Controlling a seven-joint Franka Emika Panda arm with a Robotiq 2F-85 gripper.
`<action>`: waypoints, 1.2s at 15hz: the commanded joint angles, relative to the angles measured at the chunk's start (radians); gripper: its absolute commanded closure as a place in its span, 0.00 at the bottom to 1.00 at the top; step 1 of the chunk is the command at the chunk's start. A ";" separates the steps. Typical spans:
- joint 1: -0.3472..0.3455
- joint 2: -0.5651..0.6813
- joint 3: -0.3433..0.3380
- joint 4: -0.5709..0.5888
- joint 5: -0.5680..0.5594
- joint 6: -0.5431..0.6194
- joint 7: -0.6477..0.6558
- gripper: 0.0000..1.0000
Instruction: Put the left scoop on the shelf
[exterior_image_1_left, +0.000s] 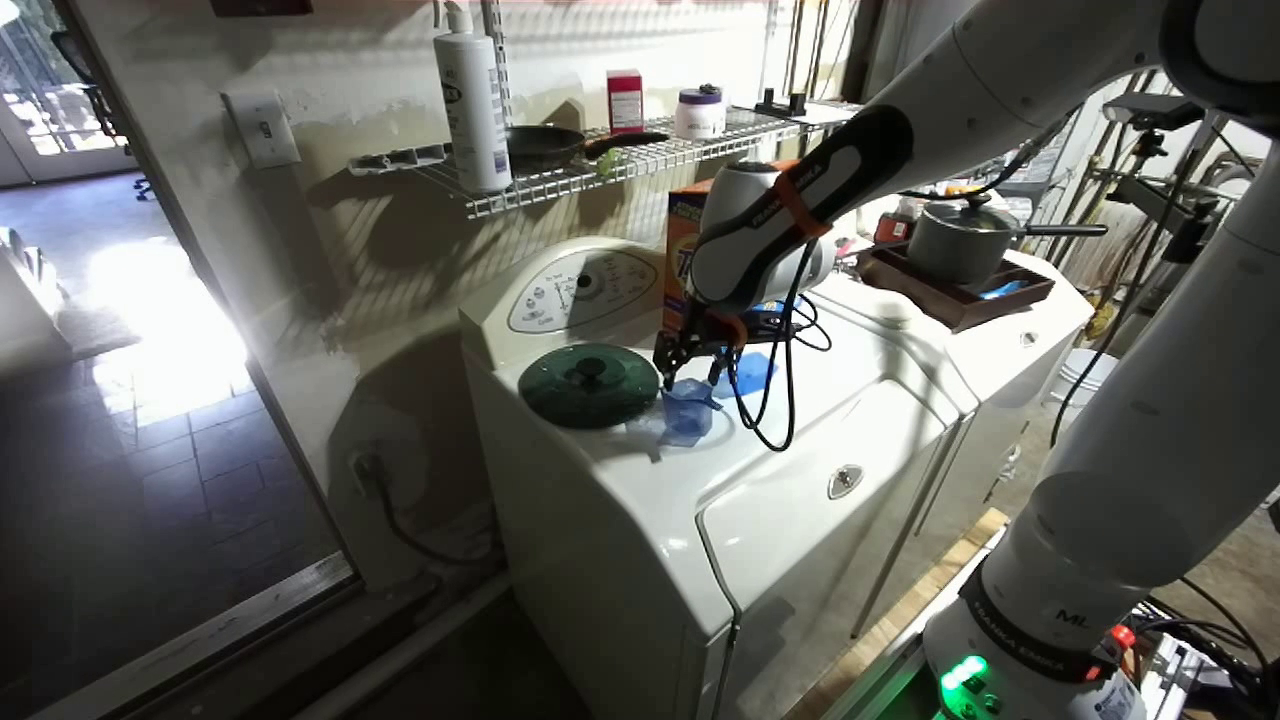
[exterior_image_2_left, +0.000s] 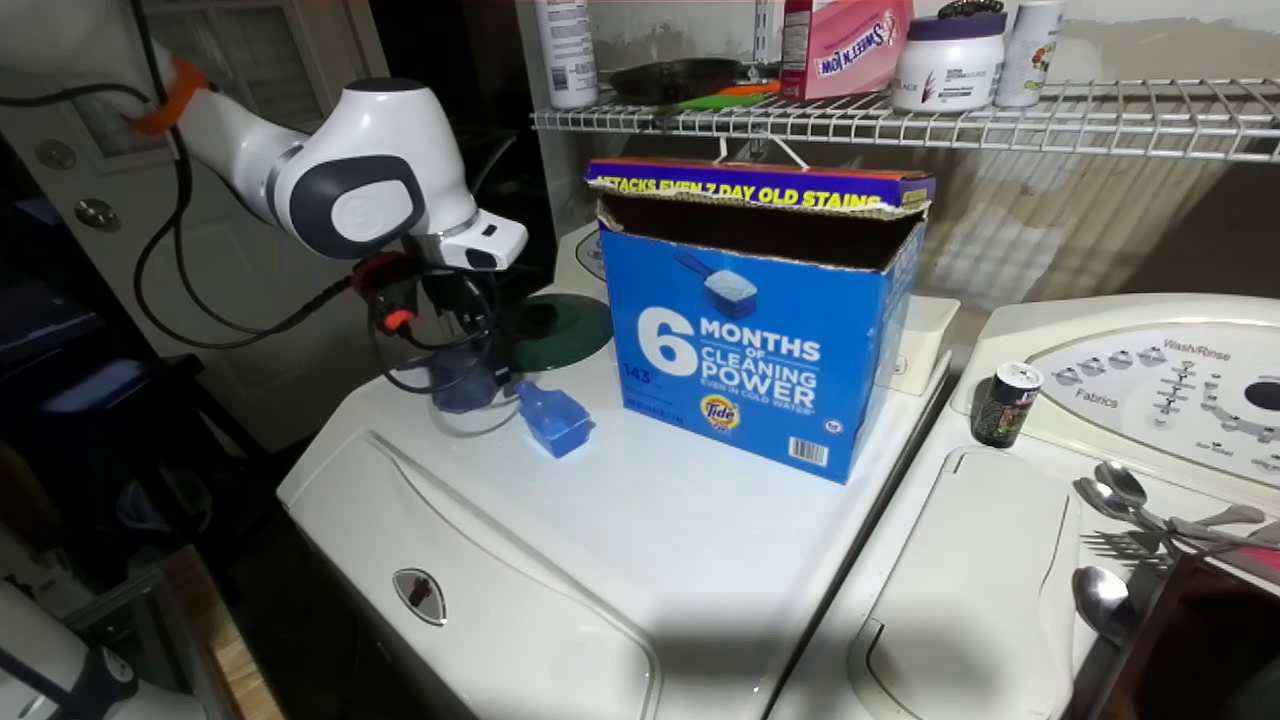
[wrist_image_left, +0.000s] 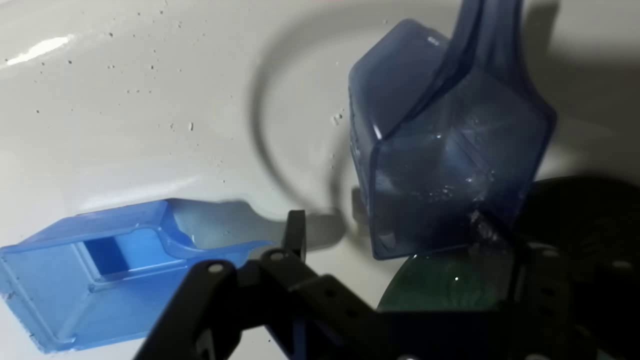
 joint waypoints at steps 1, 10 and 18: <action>0.006 0.006 -0.013 0.026 -0.016 -0.040 0.008 0.08; 0.011 -0.029 -0.014 0.020 0.020 -0.099 -0.021 0.00; 0.009 -0.084 -0.010 0.009 -0.009 -0.158 -0.001 0.00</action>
